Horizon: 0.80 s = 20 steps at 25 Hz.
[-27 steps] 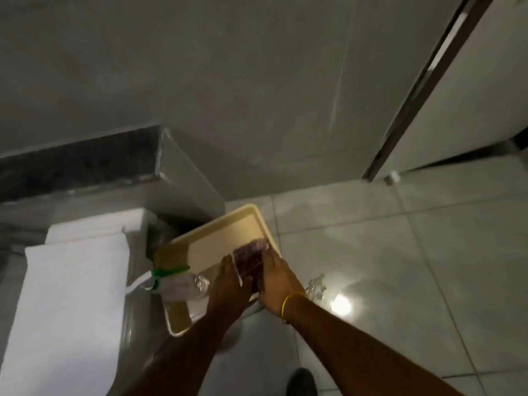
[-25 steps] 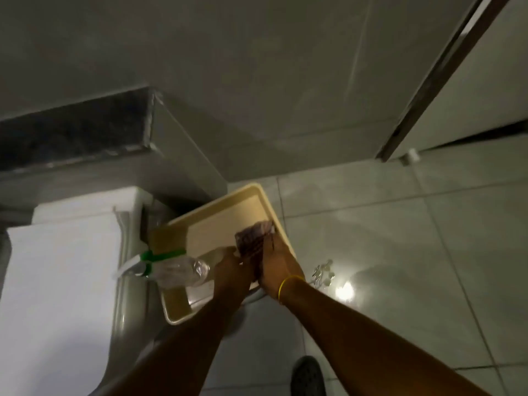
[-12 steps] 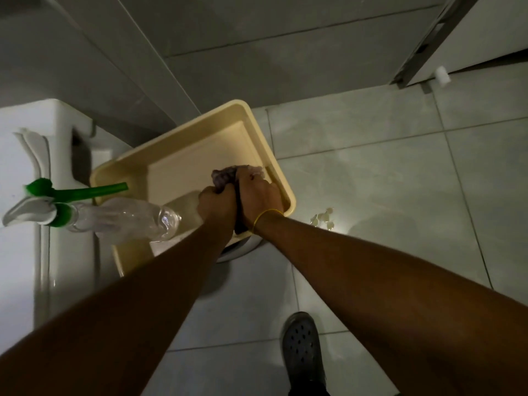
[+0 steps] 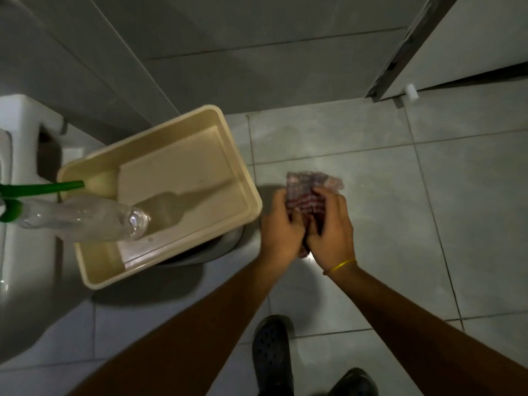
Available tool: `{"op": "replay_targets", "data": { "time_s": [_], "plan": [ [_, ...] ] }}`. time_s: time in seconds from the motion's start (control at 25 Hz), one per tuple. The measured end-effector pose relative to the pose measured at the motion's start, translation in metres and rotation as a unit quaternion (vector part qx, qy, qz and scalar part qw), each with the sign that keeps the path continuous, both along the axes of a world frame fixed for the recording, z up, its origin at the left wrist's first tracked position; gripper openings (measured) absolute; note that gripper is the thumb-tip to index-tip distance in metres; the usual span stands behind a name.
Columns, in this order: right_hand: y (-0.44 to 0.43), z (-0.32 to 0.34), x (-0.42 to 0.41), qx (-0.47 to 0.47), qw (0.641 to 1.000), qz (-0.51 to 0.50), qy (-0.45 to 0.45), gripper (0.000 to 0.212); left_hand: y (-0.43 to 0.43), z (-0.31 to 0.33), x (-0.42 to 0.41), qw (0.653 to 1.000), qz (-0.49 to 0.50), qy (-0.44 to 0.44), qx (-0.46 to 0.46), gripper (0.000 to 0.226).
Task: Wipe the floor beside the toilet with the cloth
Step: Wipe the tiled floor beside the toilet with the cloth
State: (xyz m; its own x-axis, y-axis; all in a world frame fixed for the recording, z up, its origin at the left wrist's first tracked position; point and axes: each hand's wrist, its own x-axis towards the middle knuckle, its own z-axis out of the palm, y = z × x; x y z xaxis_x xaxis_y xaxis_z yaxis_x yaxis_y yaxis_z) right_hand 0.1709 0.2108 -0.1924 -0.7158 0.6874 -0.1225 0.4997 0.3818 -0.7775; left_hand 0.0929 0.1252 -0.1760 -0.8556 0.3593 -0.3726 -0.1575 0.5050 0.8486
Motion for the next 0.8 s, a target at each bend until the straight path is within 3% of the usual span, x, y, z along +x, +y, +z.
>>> {"op": "replay_targets", "data": {
  "time_s": [0.08,0.16,0.24,0.32,0.36,0.4,0.44,0.48,0.56,0.8],
  "plan": [
    [0.000,-0.049,0.035,-0.007,0.995,0.017,-0.097,0.065,0.000,-0.060,0.039,0.996,-0.001,-0.089,-0.022,0.029],
    [-0.012,-0.103,0.060,-0.041,0.984,0.041,-0.171,0.058,-0.007,-0.117,0.065,0.957,0.128,-0.259,0.025,0.018],
    [-0.028,-0.152,0.068,-0.074,0.968,0.040,-0.238,0.030,-0.021,-0.180,0.086,0.932,0.175,-0.318,-0.012,0.029],
    [-0.045,-0.204,0.075,-0.111,0.955,0.018,-0.275,0.020,-0.045,-0.227,0.101,0.979,0.024,-0.178,-0.100,0.029],
    [-0.051,-0.222,0.081,-0.044,0.950,0.070,-0.300,0.028,-0.059,-0.246,0.106,0.985,-0.036,-0.089,-0.140,0.030],
    [-0.059,-0.239,0.087,-0.010,0.939,0.102,-0.328,0.054,-0.072,-0.260,0.109,0.984,-0.075,-0.032,-0.160,0.035],
    [-0.066,-0.254,0.090,0.099,0.921,0.131,-0.352,0.077,-0.086,-0.275,0.110,0.974,-0.104,0.013,-0.201,0.046],
    [-0.073,-0.268,0.090,0.159,0.911,0.137,-0.356,0.088,-0.100,-0.289,0.113,0.961,-0.130,0.039,-0.241,0.056],
    [-0.083,-0.287,0.090,0.188,0.916,0.168,-0.312,0.089,-0.118,-0.306,0.121,0.933,-0.194,0.076,-0.294,0.063],
    [-0.076,-0.322,0.041,0.230,0.905,0.282,-0.220,0.084,-0.129,-0.317,0.130,0.969,-0.128,0.067,-0.201,0.065]
  ]
}}
